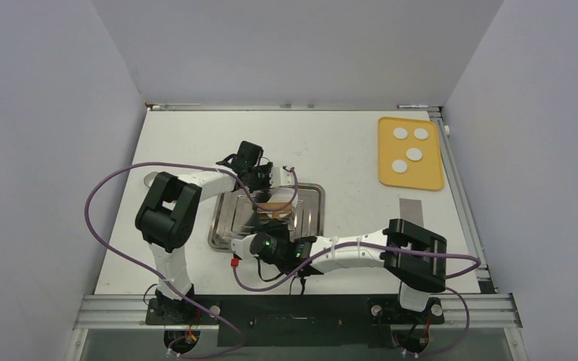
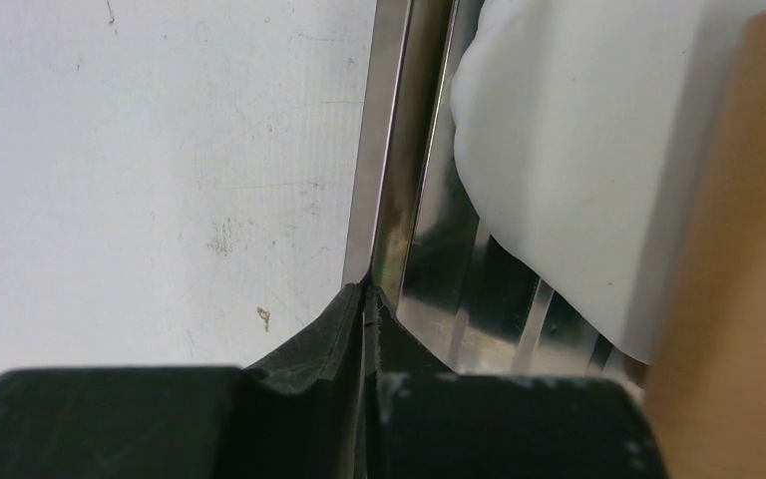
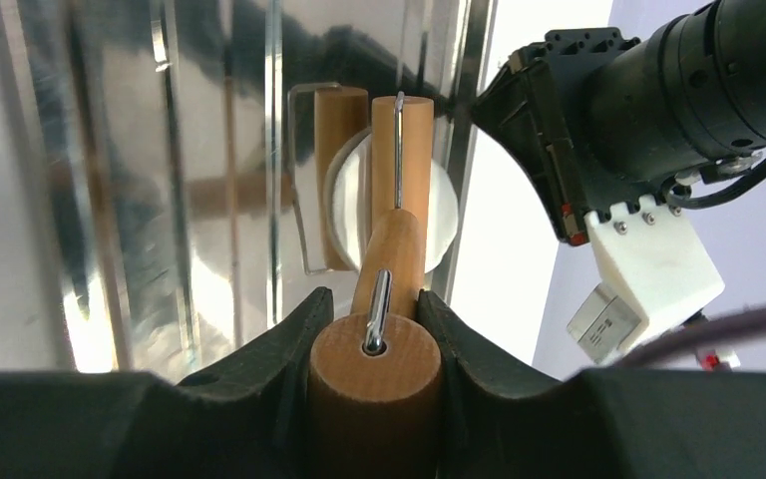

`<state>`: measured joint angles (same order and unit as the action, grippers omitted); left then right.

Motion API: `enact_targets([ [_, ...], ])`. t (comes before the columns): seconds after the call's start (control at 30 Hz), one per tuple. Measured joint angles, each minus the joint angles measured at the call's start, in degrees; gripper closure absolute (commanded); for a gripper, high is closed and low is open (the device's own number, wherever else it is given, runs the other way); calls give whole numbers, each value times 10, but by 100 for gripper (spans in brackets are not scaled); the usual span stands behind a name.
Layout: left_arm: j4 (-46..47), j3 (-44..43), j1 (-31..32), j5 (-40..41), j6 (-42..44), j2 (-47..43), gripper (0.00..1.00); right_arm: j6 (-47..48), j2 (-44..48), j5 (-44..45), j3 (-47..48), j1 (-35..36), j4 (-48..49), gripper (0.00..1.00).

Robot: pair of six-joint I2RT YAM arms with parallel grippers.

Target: Roll out the dumpling wrappers from the dough

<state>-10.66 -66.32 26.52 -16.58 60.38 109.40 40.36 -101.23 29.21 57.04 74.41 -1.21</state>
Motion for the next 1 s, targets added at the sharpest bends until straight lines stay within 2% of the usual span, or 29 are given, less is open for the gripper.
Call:
enact_targets([
  [0.2, 0, 0, 0, 0, 0, 0, 100, -32, 31, -17, -8, 17, -47, 92],
  [0.4, 0, 0, 0, 0, 0, 0, 100, -17, 2, -33, 25, -40, -23, 92],
  [0.5, 2, 0, 0, 0, 0, 0, 100, -12, -8, -33, 34, -47, -16, 92],
  [0.87, 2, 0, 0, 0, 0, 0, 100, -76, 21, 10, -6, 56, -62, 92],
  [1.0, 3, 0, 0, 0, 0, 0, 100, -74, 22, 3, -6, 38, -54, 92],
])
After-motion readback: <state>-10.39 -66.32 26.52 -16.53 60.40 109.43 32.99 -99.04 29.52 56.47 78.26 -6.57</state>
